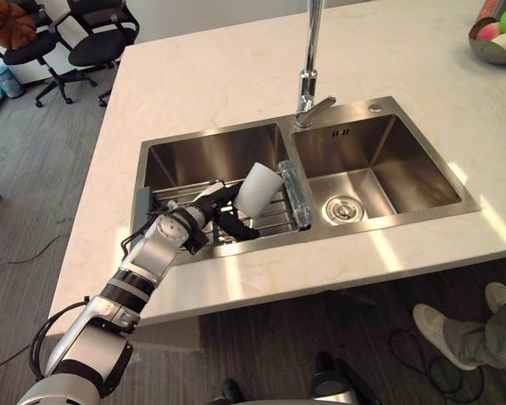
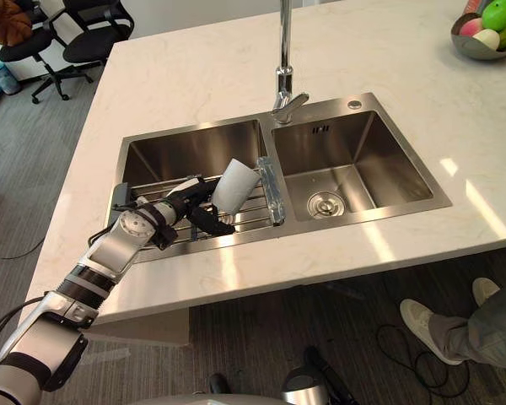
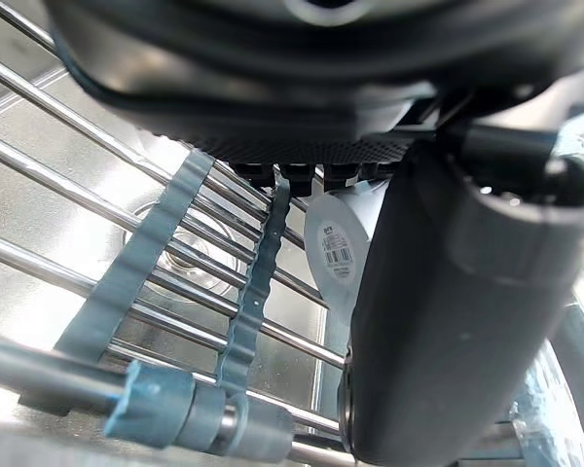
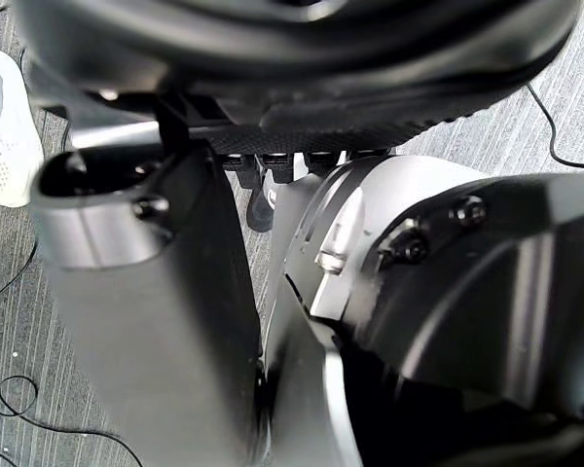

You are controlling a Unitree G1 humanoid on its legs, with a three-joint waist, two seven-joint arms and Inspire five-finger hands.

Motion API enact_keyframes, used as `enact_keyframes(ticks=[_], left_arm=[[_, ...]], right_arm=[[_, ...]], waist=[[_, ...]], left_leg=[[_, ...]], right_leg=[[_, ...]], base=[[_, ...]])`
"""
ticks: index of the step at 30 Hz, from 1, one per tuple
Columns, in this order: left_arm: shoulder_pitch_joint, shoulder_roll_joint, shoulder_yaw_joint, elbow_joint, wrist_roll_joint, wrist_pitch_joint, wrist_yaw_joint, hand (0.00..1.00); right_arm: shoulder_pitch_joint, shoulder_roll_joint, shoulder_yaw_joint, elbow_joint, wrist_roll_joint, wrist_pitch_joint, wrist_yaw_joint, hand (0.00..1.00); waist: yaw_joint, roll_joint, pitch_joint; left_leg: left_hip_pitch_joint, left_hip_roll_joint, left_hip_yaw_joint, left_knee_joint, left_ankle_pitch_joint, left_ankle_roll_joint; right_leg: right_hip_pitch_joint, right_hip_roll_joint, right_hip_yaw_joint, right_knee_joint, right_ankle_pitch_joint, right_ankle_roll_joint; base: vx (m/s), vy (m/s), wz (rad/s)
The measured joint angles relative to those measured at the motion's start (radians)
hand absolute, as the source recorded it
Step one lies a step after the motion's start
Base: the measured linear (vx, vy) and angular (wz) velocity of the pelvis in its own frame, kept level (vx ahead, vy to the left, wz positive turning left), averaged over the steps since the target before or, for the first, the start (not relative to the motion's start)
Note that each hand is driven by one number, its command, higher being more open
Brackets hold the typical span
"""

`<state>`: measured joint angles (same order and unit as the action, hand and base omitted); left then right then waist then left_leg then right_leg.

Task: Walk over to the sink, pick up the cup, carry it to the dishwasher, place the cup inside the dishwasher, then close the dishwasher door

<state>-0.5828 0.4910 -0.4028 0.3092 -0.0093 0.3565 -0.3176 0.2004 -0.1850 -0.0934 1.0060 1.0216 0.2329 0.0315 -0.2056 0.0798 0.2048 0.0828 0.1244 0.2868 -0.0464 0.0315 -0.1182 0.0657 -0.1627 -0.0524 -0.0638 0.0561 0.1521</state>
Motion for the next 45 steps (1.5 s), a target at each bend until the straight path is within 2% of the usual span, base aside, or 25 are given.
enact_keyframes(ticks=[7,11,17,22,26,30,34,38,40,45], left_arm=[[0.007,0.001,-0.001,0.007,-0.063,-0.02,0.025,1.0],[0.009,0.001,-0.02,0.039,-0.258,-0.06,0.103,1.0],[0.009,0.001,-0.028,0.06,-0.578,-0.077,0.22,1.0],[0.011,-0.008,-0.04,0.094,-0.687,-0.107,0.274,1.0],[0.011,-0.03,-0.039,0.132,-0.68,-0.14,0.276,1.0],[0.011,-0.049,-0.039,0.141,-0.612,-0.145,0.275,1.0],[0.015,-0.08,-0.04,0.145,-0.441,-0.155,0.264,1.0],[0.013,-0.102,-0.079,0.169,-0.162,-0.2,0.249,1.0],[0.012,-0.112,-0.079,0.181,-0.113,-0.21,0.249,1.0],[0.011,-0.115,-0.079,0.183,-0.108,-0.21,0.249,1.0]], right_arm=[[-0.006,-0.007,0.022,0.0,0.017,0.004,-0.019,1.0],[-0.006,-0.007,0.029,-0.001,0.019,0.007,-0.037,1.0],[-0.012,-0.008,0.065,-0.002,0.055,0.007,-0.067,1.0],[-0.014,-0.006,0.083,-0.007,0.055,0.007,-0.08,1.0],[-0.013,-0.007,0.082,-0.006,0.054,0.013,-0.08,1.0],[-0.012,-0.007,0.082,-0.006,0.054,0.016,-0.08,1.0],[-0.013,-0.006,0.082,0.0,0.054,0.02,-0.076,1.0],[-0.011,-0.007,0.081,0.003,0.053,0.02,-0.069,1.0],[-0.01,-0.007,0.081,0.005,0.052,0.02,-0.062,1.0],[-0.005,-0.008,0.078,0.007,0.049,0.019,-0.048,1.0]], waist=[[0.005,-0.001,0.0],[0.02,-0.004,-0.002],[0.028,-0.024,-0.003],[0.03,-0.038,-0.007],[0.031,-0.04,-0.009],[0.031,-0.043,-0.011],[0.031,-0.049,-0.015],[0.031,-0.051,-0.017],[0.031,-0.052,-0.018],[0.031,-0.052,-0.018]], left_leg=[[0.0,0.0,-0.001,0.0,0.0,0.0],[0.0,-0.001,-0.004,0.0,0.001,0.001],[0.0,-0.004,-0.011,0.0,0.007,0.01],[0.0,-0.005,-0.013,0.002,0.008,0.012],[0.002,-0.005,-0.013,0.007,0.008,0.012],[0.007,-0.005,-0.012,0.007,0.008,0.012],[0.011,-0.005,-0.01,0.006,0.008,0.012],[0.017,-0.005,-0.003,0.001,0.007,0.01],[0.018,-0.006,-0.003,-0.001,0.006,0.01],[0.021,-0.007,-0.004,-0.008,0.007,0.01]], right_leg=[[-0.001,0.0,0.0,0.001,0.0,0.0],[0.0,0.0,-0.003,0.003,0.0,0.0],[0.002,-0.003,-0.01,0.009,-0.001,0.002],[0.002,-0.005,-0.013,0.014,-0.002,0.002],[0.005,-0.005,-0.012,0.015,-0.002,0.002],[0.009,-0.005,-0.012,0.016,-0.002,0.001],[0.01,-0.005,-0.01,0.016,-0.002,0.001],[0.01,-0.005,-0.005,0.016,-0.002,0.001],[0.01,-0.005,-0.005,0.016,-0.002,0.001],[0.01,-0.005,-0.004,0.014,-0.002,0.001]], base=[[-0.01,-0.006,0.0],[0.0,0.0,0.0],[-0.02,-0.016,0.03],[0.0,-0.003,0.01],[0.0,0.0,0.0],[0.0,0.0,0.0],[0.0,0.0,-0.01],[0.0,0.0,-0.03],[0.0,0.0,0.0],[0.0,0.0,0.0]])
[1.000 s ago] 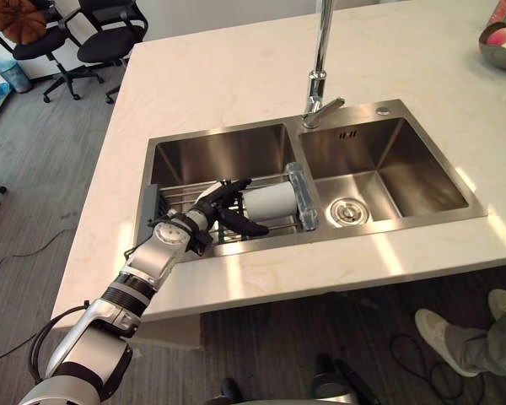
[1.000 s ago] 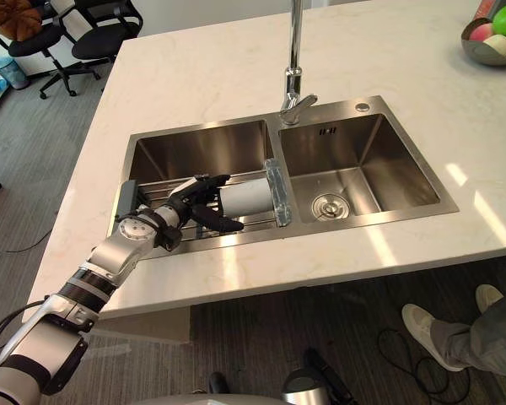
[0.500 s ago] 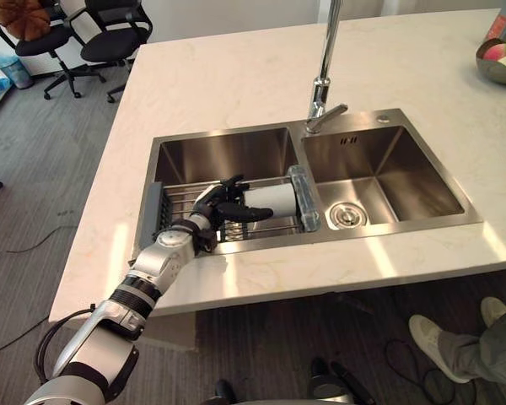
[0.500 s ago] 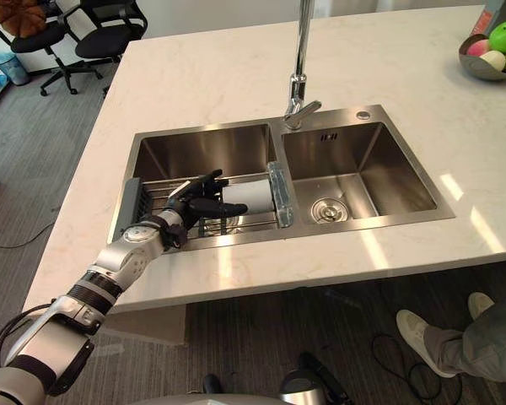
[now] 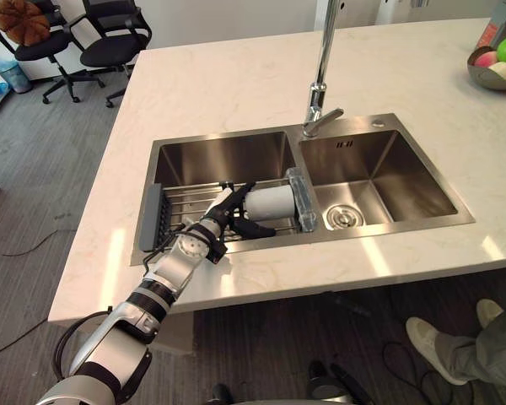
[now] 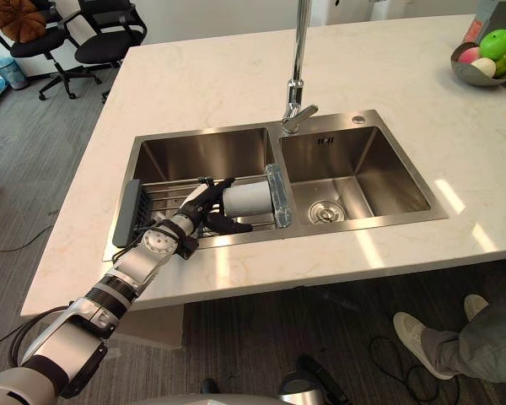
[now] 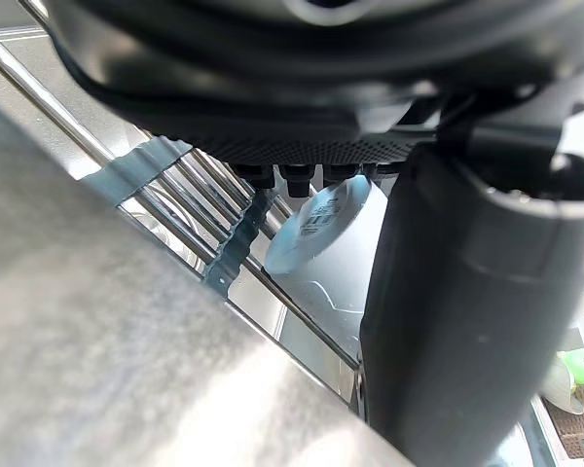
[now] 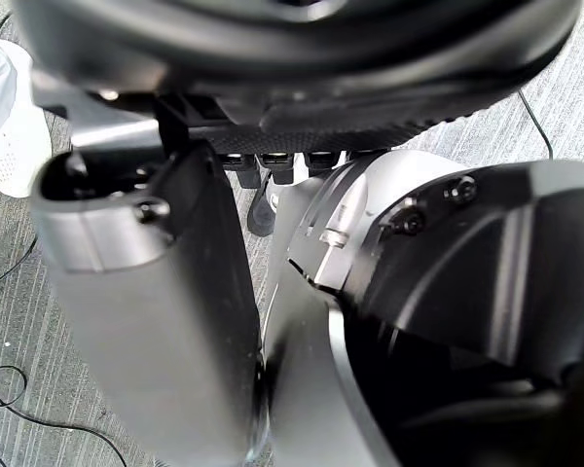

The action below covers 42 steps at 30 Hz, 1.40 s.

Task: Walk over to the sink, pick up the cup, carry it to the dishwasher, place the cup inside the dishwasher, then close the dishwasher door

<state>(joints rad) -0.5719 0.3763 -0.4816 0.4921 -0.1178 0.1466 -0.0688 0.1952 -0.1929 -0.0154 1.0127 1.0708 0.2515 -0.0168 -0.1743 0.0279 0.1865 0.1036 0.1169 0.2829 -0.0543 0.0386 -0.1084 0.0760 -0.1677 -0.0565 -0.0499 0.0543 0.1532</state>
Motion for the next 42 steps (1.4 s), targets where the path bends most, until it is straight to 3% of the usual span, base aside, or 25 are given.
enact_keyframes(ticks=[3,4,15,20,31,36,40,42], left_arm=[[-0.001,0.001,0.0,0.0,-0.012,0.002,0.0,1.0],[-0.002,0.001,-0.001,0.0,-0.019,0.003,0.0,0.0],[-0.019,0.015,0.0,0.022,-0.045,0.012,0.002,0.0],[-0.011,0.018,0.001,0.028,-0.024,-0.028,0.002,0.0],[-0.012,0.041,-0.019,0.029,-0.111,-0.035,0.002,0.0],[0.011,0.086,-0.049,0.041,-0.261,-0.159,-0.012,0.0],[0.115,0.207,-0.034,-0.166,-0.558,-0.13,-0.073,0.0],[0.161,0.221,-0.017,-0.25,-0.639,-0.121,-0.091,0.0]], right_arm=[[0.003,0.0,-0.004,0.003,-0.005,-0.003,0.012,1.0],[0.004,0.0,-0.007,0.004,-0.006,-0.003,0.017,1.0],[0.011,0.004,-0.024,0.016,-0.027,-0.013,0.053,1.0],[0.012,0.006,-0.029,0.018,-0.038,-0.018,0.062,1.0],[0.013,0.006,-0.029,0.018,-0.043,-0.025,0.066,1.0],[0.016,0.006,-0.029,0.015,-0.044,-0.038,0.069,1.0],[0.036,0.007,-0.049,-0.016,-0.049,-0.037,0.069,1.0],[0.039,0.005,-0.062,-0.019,-0.058,-0.03,0.071,1.0]], waist=[[0.0,0.0,-0.001],[0.0,0.0,-0.002],[-0.003,0.001,-0.006],[-0.004,0.002,-0.007],[-0.009,0.007,-0.009],[-0.011,0.015,-0.013],[-0.005,0.025,-0.01],[0.001,0.026,-0.01]], left_leg=[[0.001,-0.001,0.0,-0.003,0.001,0.0],[0.001,-0.001,0.0,-0.004,0.001,0.0],[0.001,-0.003,-0.004,-0.007,0.002,0.0],[0.001,-0.003,-0.004,-0.009,0.002,0.0],[0.001,-0.003,-0.003,-0.01,0.001,0.0],[0.001,-0.003,0.001,-0.013,0.001,0.0],[-0.001,-0.005,0.003,-0.015,0.003,0.005],[-0.003,-0.01,-0.005,-0.014,0.002,0.008]], right_leg=[[0.0,0.0,0.0,-0.001,0.0,0.0],[0.0,0.0,0.0,-0.001,0.0,0.0],[-0.002,0.0,0.001,-0.001,0.0,0.0],[-0.002,0.0,0.001,-0.002,0.0,0.0],[-0.003,0.0,0.001,-0.002,0.0,0.0],[-0.006,0.0,0.002,-0.003,0.0,0.0],[-0.009,-0.002,-0.006,-0.004,-0.002,-0.001],[-0.006,-0.007,-0.021,-0.004,-0.004,0.001]], base=[[0.0,0.0,0.0],[0.0,0.0,0.0],[0.0,-0.002,0.0],[0.0,0.0,0.0],[0.0,0.0,0.0],[0.0,0.0,0.0],[0.0,0.0,0.01],[0.01,-0.002,0.11]])
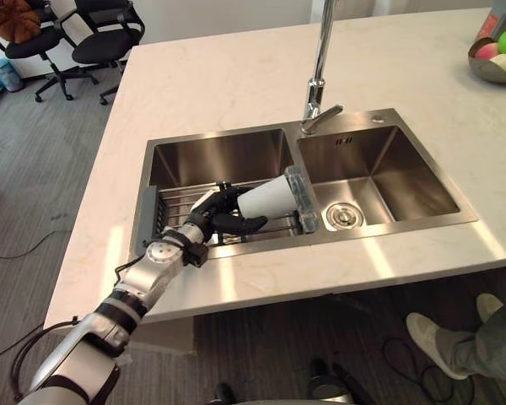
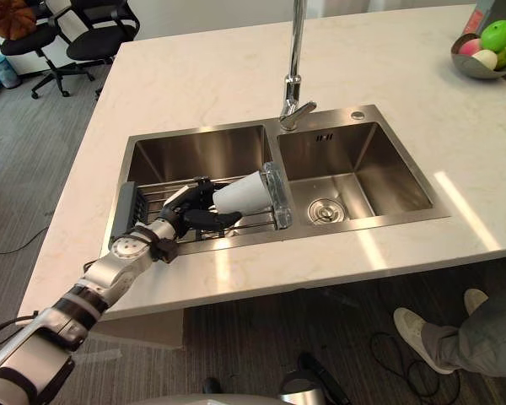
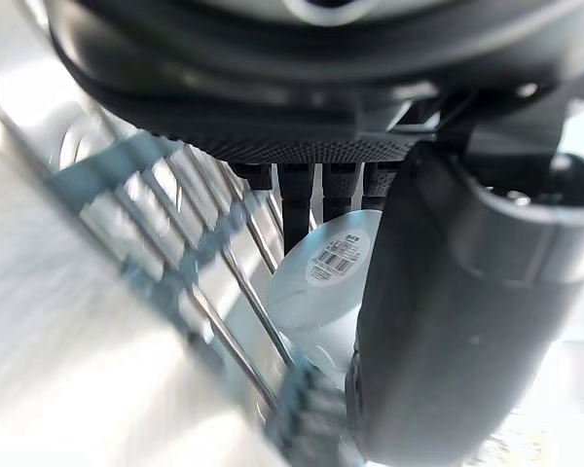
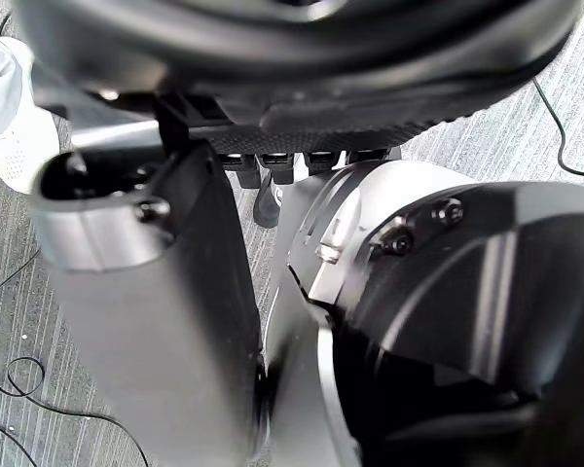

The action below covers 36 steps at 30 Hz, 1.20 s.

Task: Walk over to the sink, pick up the cup, carry it to the dishwasher, place the cup inside the dishwasher, then close the dishwasher door

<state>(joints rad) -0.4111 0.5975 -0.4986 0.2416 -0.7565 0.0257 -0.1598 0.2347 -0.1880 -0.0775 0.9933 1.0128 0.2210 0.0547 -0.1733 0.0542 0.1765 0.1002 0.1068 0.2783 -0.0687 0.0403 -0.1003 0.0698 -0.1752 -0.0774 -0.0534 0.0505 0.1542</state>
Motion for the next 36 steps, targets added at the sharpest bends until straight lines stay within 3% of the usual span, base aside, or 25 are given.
enact_keyframes(ticks=[4,8,13,18,21,24,27,31,33,36], left_arm=[[0.03,-0.064,0.024,-0.191,-0.241,0.004,-0.092,0.0],[0.041,-0.133,0.065,-0.207,-0.376,0.013,-0.178,0.0],[0.048,-0.196,0.089,-0.2,-0.472,0.015,-0.193,0.0],[0.05,-0.316,0.193,-0.203,-0.572,0.01,-0.192,0.0],[0.051,-0.356,0.278,-0.208,-0.62,-0.029,-0.184,0.0],[0.081,-0.366,0.372,-0.208,-0.64,-0.079,-0.164,0.0],[0.131,-0.367,0.475,-0.207,-0.644,-0.099,-0.165,0.0],[0.176,-0.366,0.603,-0.206,-0.649,-0.115,-0.176,0.0],[0.18,-0.363,0.692,-0.186,-0.646,-0.133,-0.187,0.0],[0.187,-0.328,0.808,-0.173,-0.649,-0.155,-0.185,0.0]], right_arm=[[0.001,0.0,-0.077,0.017,-0.065,0.027,0.041,1.0],[0.001,0.003,-0.137,0.039,-0.141,0.029,0.102,1.0],[0.007,0.012,-0.188,0.041,-0.213,0.011,0.119,1.0],[0.015,0.039,-0.282,0.066,-0.258,-0.044,0.124,1.0],[0.014,0.062,-0.328,0.081,-0.272,-0.075,0.118,1.0],[0.013,0.091,-0.366,0.086,-0.302,-0.106,0.112,1.0],[0.021,0.118,-0.395,0.094,-0.355,-0.136,0.113,1.0],[0.046,0.13,-0.396,0.094,-0.419,-0.161,0.12,1.0],[0.039,0.132,-0.385,0.094,-0.43,-0.162,0.127,1.0],[-0.003,0.124,-0.35,0.094,-0.415,-0.161,0.131,1.0]], waist=[[0.023,0.002,0.001],[0.025,0.004,0.001],[0.035,0.006,-0.001],[0.063,-0.001,0.0],[0.078,-0.011,0.001],[0.081,-0.024,0.0],[0.087,-0.053,-0.001],[0.126,-0.093,-0.019],[0.137,-0.117,-0.028],[0.176,-0.116,-0.028]], left_leg=[[-0.004,-0.011,-0.027,0.014,-0.005,0.009],[-0.001,-0.011,-0.043,0.026,-0.006,0.012],[0.001,-0.011,-0.076,-0.002,0.019,0.012],[0.007,-0.033,-0.114,-0.016,0.037,0.017],[0.008,-0.048,-0.128,-0.015,0.041,0.023],[0.013,-0.053,-0.13,-0.015,0.041,0.026],[0.007,-0.062,-0.144,-0.016,0.036,0.024],[-0.027,-0.075,-0.19,-0.001,0.034,0.028],[-0.108,-0.078,-0.233,0.113,-0.001,0.036],[-0.2,-0.062,-0.261,0.274,-0.065,0.042]], right_leg=[[0.013,-0.013,-0.053,0.015,-0.003,-0.005],[0.012,-0.019,-0.082,0.056,-0.029,-0.013],[0.008,-0.02,-0.112,0.079,-0.043,-0.017],[-0.028,-0.056,-0.137,0.212,-0.106,0.003],[-0.042,-0.077,-0.142,0.271,-0.135,0.006],[-0.042,-0.085,-0.143,0.287,-0.147,0.01],[-0.056,-0.101,-0.153,0.328,-0.189,0.001],[-0.065,-0.119,-0.186,0.369,-0.207,0.009],[-0.075,-0.121,-0.173,0.385,-0.206,0.01],[-0.054,-0.086,-0.105,0.377,-0.254,0.019]], base=[[0.01,0.001,0.15],[-0.08,-0.014,0.1],[-0.11,-0.028,0.19],[-0.04,-0.003,0.25],[0.01,0.014,0.15],[0.0,0.005,0.03],[-0.02,-0.008,0.17],[0.04,-0.023,0.37],[0.07,0.012,0.63],[0.02,-0.01,0.38]])
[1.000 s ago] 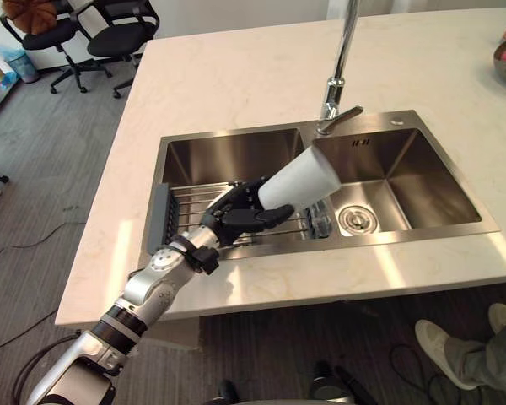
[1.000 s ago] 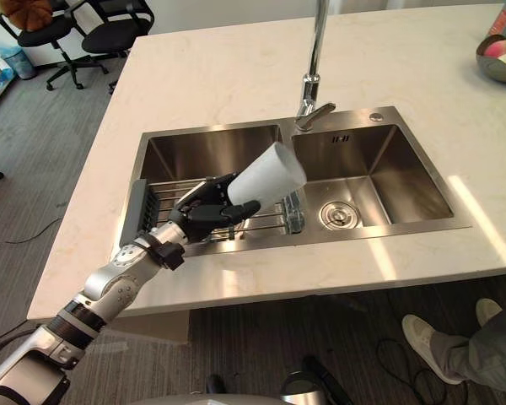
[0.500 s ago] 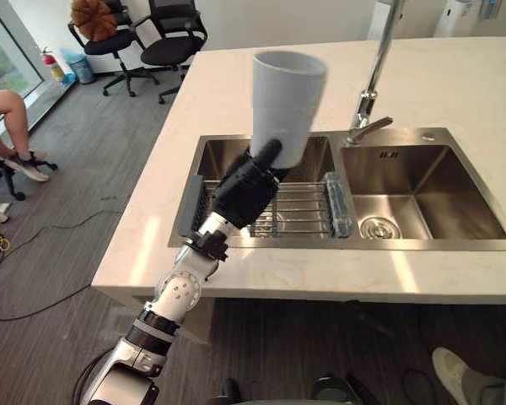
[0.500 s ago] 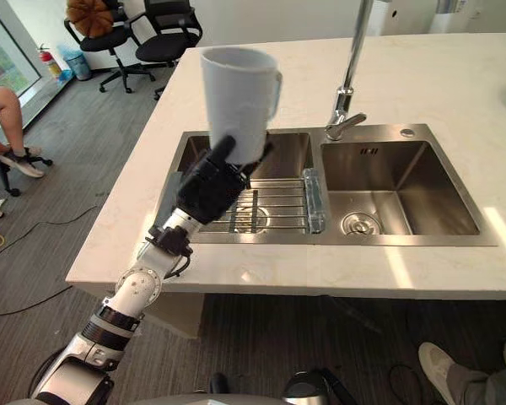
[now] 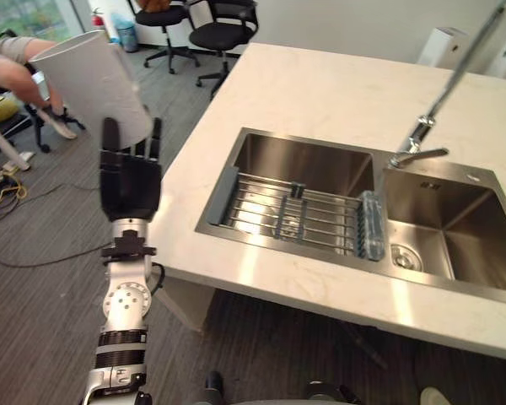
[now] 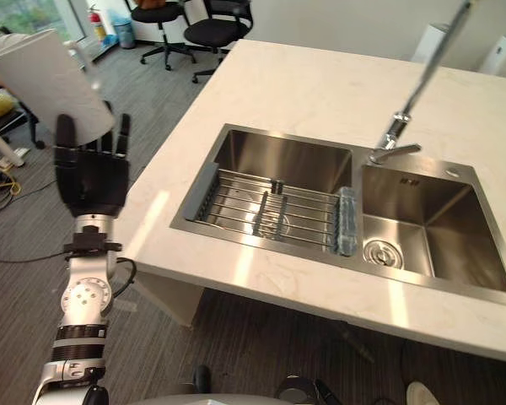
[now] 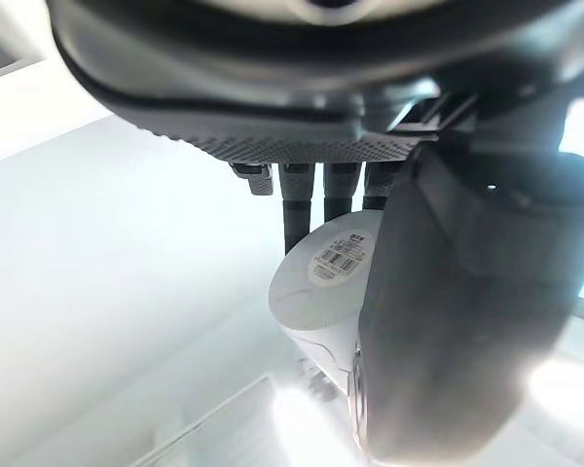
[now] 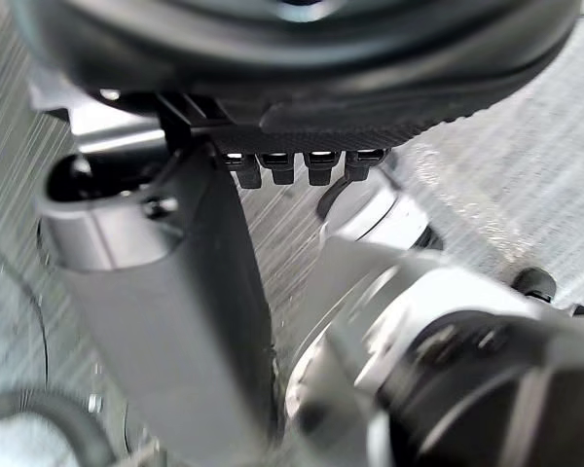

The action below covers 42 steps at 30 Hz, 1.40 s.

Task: Walk over to the sink, pick up the cup, carry it to the dishwasher, place the cup inside the dishwasher, then close the dishwasher door

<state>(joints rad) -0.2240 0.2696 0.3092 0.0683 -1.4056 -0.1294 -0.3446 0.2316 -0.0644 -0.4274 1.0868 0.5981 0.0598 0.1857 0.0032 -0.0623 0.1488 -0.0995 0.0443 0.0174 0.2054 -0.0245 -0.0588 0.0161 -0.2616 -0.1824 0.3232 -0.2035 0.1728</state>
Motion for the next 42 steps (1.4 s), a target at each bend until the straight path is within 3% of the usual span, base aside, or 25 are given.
enact_keyframes(ticks=[1,5,8,9,11,15,17,18,19,20,21,22,23,25,26,28,30,32,34,35,36,37,38,40,42], left_arm=[[0.009,0.014,0.025,0.002,-0.001,-0.009,0.005,0.0],[0.111,0.023,0.073,-0.001,-0.028,-0.059,0.027,0.0],[0.208,0.027,0.114,0.0,-0.028,-0.072,0.028,0.0],[0.22,0.029,0.126,-0.001,-0.028,-0.072,0.029,0.0],[0.249,0.041,0.182,-0.003,-0.023,-0.074,0.039,0.0],[0.258,0.042,0.234,-0.16,0.052,-0.076,0.063,0.0],[0.266,0.057,0.266,-0.255,0.071,-0.081,0.04,0.0],[0.266,0.062,0.277,-0.266,0.071,-0.082,0.026,0.0],[0.259,0.079,0.283,-0.27,0.07,-0.087,0.001,0.0],[0.25,0.09,0.282,-0.262,0.07,-0.084,-0.007,0.0],[0.226,0.099,0.283,-0.248,0.066,-0.078,-0.007,0.0],[0.206,0.09,0.282,-0.231,0.059,-0.065,-0.012,0.0],[0.173,0.065,0.274,-0.208,0.032,-0.028,-0.014,0.0],[0.167,0.061,0.28,-0.184,0.002,-0.022,-0.01,0.0],[0.162,0.053,0.275,-0.177,-0.001,-0.021,0.001,0.0],[0.156,0.031,0.246,-0.177,0.01,-0.021,0.028,0.0],[0.159,0.006,0.201,-0.175,0.04,-0.026,0.079,0.0],[0.205,-0.06,0.106,-0.176,0.123,-0.004,0.143,0.0],[0.233,-0.081,0.052,-0.176,0.154,0.017,0.15,0.0],[0.256,-0.095,-0.008,-0.175,0.181,0.039,0.15,0.0],[0.263,-0.099,-0.061,-0.171,0.199,0.057,0.149,0.0],[0.257,-0.097,-0.13,-0.151,0.22,0.071,0.136,0.0],[0.234,-0.099,-0.19,-0.103,0.241,0.075,0.112,0.0],[0.218,-0.099,-0.24,-0.038,0.267,0.078,0.103,0.0],[0.219,-0.101,-0.246,0.011,0.311,0.068,0.107,0.0]], right_arm=[[-0.02,-0.006,0.023,0.0,0.0,0.003,0.003,1.0],[-0.091,-0.064,0.085,-0.043,-0.029,0.028,0.016,1.0],[-0.101,-0.103,0.102,-0.054,-0.054,0.029,0.031,1.0],[-0.099,-0.107,0.105,-0.054,-0.058,0.033,0.028,1.0],[-0.085,-0.109,0.119,-0.054,-0.093,0.049,0.005,1.0],[-0.055,-0.126,0.117,-0.06,-0.115,0.045,-0.005,1.0],[-0.003,-0.14,0.096,-0.099,-0.13,0.026,-0.005,1.0],[0.009,-0.14,0.081,-0.106,-0.13,0.019,-0.005,1.0],[0.032,-0.149,0.054,-0.12,-0.129,0.014,-0.006,1.0],[0.034,-0.144,0.042,-0.113,-0.129,0.015,-0.007,1.0],[0.027,-0.129,0.036,-0.092,-0.129,0.016,-0.006,1.0],[0.02,-0.107,0.014,-0.072,-0.127,0.016,-0.004,1.0],[0.026,-0.082,-0.026,-0.046,-0.122,0.01,0.001,1.0],[0.023,-0.08,-0.03,-0.031,-0.121,0.007,-0.01,1.0],[0.025,-0.083,-0.032,-0.029,-0.12,0.003,-0.009,1.0],[0.019,-0.089,-0.032,-0.027,-0.12,-0.009,-0.011,1.0],[0.012,-0.061,-0.02,-0.035,-0.117,-0.015,-0.017,1.0],[0.005,-0.03,-0.015,-0.037,-0.107,-0.011,-0.035,1.0],[0.001,-0.028,-0.017,-0.042,-0.107,-0.011,-0.04,1.0],[0.0,-0.033,-0.021,-0.055,-0.109,-0.011,-0.042,1.0],[0.003,-0.034,-0.022,-0.064,-0.108,-0.024,-0.042,1.0],[0.006,-0.035,-0.029,-0.079,-0.106,-0.033,-0.04,1.0],[0.014,-0.029,-0.027,-0.079,-0.092,-0.035,-0.034,1.0],[0.03,-0.018,-0.018,-0.075,-0.076,-0.04,-0.034,1.0],[0.029,-0.011,0.016,-0.076,-0.076,-0.046,-0.033,1.0]], waist=[[0.011,0.001,0.001],[0.048,0.088,0.004],[0.06,0.126,0.009],[0.062,0.127,0.009],[0.076,0.12,0.011],[0.083,0.104,0.026],[0.093,0.11,0.015],[0.094,0.12,0.006],[0.09,0.154,-0.021],[0.083,0.156,-0.029],[0.072,0.157,-0.033],[0.05,0.146,-0.038],[0.022,0.134,-0.043],[0.035,0.135,-0.044],[0.032,0.137,-0.044],[0.035,0.143,-0.046],[0.036,0.099,-0.034],[0.032,0.069,-0.039],[0.03,0.064,-0.035],[0.022,0.067,-0.028],[0.006,0.069,-0.026],[-0.019,0.074,-0.024],[-0.044,0.078,-0.021],[-0.045,0.074,-0.021],[-0.045,0.072,-0.02]], left_leg=[[-0.007,-0.001,-0.008,0.026,-0.004,-0.001],[0.005,0.031,-0.019,0.01,0.02,-0.017],[0.026,0.048,0.01,-0.083,0.053,-0.008],[0.028,0.055,0.033,-0.102,0.055,0.009],[0.032,0.082,0.165,-0.157,0.004,0.089],[-0.026,0.129,0.249,0.014,-0.007,0.098],[-0.027,0.203,0.315,0.184,-0.001,0.106],[-0.027,0.226,0.335,0.233,0.029,0.13],[-0.049,0.244,0.363,0.274,0.151,0.174],[-0.059,0.231,0.395,0.27,0.153,0.176],[-0.083,0.203,0.398,0.195,0.184,0.208],[-0.077,0.133,0.354,0.051,0.266,0.199],[-0.069,0.13,0.394,0.082,0.2,0.21],[-0.012,0.186,0.486,0.17,0.071,0.088],[0.036,0.185,0.517,0.128,0.03,0.027],[0.099,0.136,0.513,-0.037,0.016,-0.002],[0.127,0.067,0.488,-0.122,0.051,0.021],[0.143,-0.012,0.44,-0.219,0.08,0.053],[0.146,-0.043,0.41,-0.253,0.088,0.062],[0.142,-0.066,0.367,-0.264,0.086,0.068],[0.131,-0.079,0.314,-0.256,0.088,0.085],[0.115,-0.08,0.23,-0.24,0.084,0.1],[0.098,-0.076,0.131,-0.229,0.083,0.102],[0.098,-0.079,0.043,-0.226,0.084,0.1],[0.107,-0.085,-0.013,-0.226,0.083,0.101]], right_leg=[[0.021,0.008,0.011,-0.015,-0.018,0.0],[0.069,0.06,-0.018,-0.012,-0.035,-0.026],[0.047,0.067,-0.029,0.037,-0.058,-0.051],[0.037,0.066,-0.029,0.052,-0.059,-0.058],[0.013,0.04,-0.062,0.073,-0.049,-0.077],[0.02,-0.039,-0.181,0.071,-0.034,-0.075],[0.038,-0.11,-0.247,0.073,-0.015,-0.04],[0.043,-0.123,-0.266,0.08,-0.011,-0.033],[0.047,-0.134,-0.288,0.104,-0.019,-0.02],[0.046,-0.144,-0.293,0.106,-0.04,-0.026],[0.036,-0.087,-0.316,0.106,-0.067,-0.065],[0.038,-0.033,-0.319,0.042,-0.063,-0.112],[0.084,-0.038,-0.413,-0.022,-0.013,-0.105],[0.105,-0.044,-0.482,-0.034,0.007,-0.088],[0.127,-0.046,-0.53,-0.053,0.022,-0.067],[0.151,-0.045,-0.569,-0.072,0.043,-0.057],[0.174,-0.061,-0.566,-0.106,0.065,-0.052],[0.174,-0.083,-0.526,-0.115,0.087,-0.073],[0.17,-0.098,-0.479,-0.096,0.102,-0.086],[0.147,-0.124,-0.411,-0.022,0.11,-0.122],[0.112,-0.133,-0.32,0.067,0.117,-0.19],[0.052,-0.099,-0.145,0.171,0.097,-0.222],[0.041,-0.007,0.01,0.168,0.011,-0.176],[0.009,0.077,0.146,0.156,-0.034,-0.129],[-0.041,0.115,0.22,0.143,-0.049,-0.102]], base=[[-0.02,-0.099,0.37],[-0.18,-0.101,0.43],[-0.18,-0.096,0.39],[-0.13,-0.112,0.49],[-0.09,-0.108,0.55],[-0.09,-0.036,0.87],[-0.04,0.116,0.84],[0.0,0.162,1.06],[0.01,0.149,1.07],[-0.01,0.127,1.68],[-0.07,0.003,1.98],[-0.09,-0.06,2.86],[-0.09,-0.075,2.41],[-0.06,0.07,1.59],[-0.04,0.167,1.06],[-0.03,0.254,0.82],[-0.05,0.228,0.63],[-0.04,0.237,0.73],[-0.01,0.182,0.68],[0.02,0.198,1.05],[0.05,0.193,1.65],[0.08,0.093,2.27],[0.09,0.002,2.25],[0.09,-0.05,1.66],[0.13,-0.068,1.03]])
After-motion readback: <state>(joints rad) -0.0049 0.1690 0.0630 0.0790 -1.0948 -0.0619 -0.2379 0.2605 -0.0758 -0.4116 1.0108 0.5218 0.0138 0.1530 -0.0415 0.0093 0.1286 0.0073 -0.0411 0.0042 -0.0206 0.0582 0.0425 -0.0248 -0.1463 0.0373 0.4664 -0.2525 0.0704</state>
